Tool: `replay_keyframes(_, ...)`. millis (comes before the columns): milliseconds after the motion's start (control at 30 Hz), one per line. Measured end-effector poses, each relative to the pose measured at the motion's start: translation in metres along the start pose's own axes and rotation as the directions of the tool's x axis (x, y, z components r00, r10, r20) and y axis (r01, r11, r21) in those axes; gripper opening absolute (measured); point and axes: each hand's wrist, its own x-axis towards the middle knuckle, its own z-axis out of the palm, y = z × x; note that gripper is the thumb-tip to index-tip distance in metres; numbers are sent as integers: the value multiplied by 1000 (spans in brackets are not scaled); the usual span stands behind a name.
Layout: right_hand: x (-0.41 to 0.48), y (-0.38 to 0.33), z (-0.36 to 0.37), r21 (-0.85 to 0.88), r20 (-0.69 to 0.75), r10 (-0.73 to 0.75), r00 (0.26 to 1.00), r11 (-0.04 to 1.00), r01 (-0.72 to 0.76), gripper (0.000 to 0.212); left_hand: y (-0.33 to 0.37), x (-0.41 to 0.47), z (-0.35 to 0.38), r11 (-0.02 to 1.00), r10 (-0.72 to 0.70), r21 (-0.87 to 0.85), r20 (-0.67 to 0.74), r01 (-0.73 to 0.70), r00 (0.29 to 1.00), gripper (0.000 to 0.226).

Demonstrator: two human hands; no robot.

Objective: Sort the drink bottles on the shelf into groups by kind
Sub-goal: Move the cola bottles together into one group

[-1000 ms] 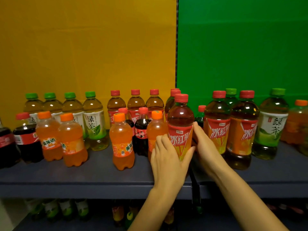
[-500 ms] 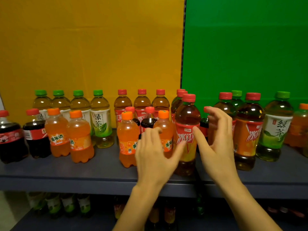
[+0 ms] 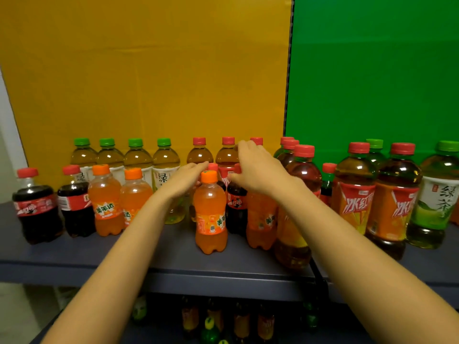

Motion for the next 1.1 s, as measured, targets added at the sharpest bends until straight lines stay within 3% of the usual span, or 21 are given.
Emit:
replay_keyframes(100,22,0,-1,-138,203,104,974,987,-76,69,4,7,-5,998,-70,4,116,70,991,22)
replay_keyframes(200,33,0,-4,-206,323,168,931,973,-104,83,5,18,-15,988,-118,121,157,100,981,15)
replay_keyframes(333,40,-2,-1,-218,414,205,887,968,-122,99,12,25,-19,965,-151,242,214,97,965,47)
replay_keyframes(500,41,-3,9,-266,363,215,907,956,-120,95,13,33,-21,939,-199,323,241,114,950,67)
replay_keyframes(767,41,-1,7,-250,349,223,910,958,-139,94,17,33,-22,923,-228,366,272,119,935,46)
replay_keyframes(1000,39,-1,6,-197,301,170,938,974,-114,92,8,24,-21,955,-130,290,205,67,970,18)
replay_keyframes(1100,40,-1,-1,-128,271,152,950,984,-121,93,2,18,-25,972,-76,230,164,37,984,21)
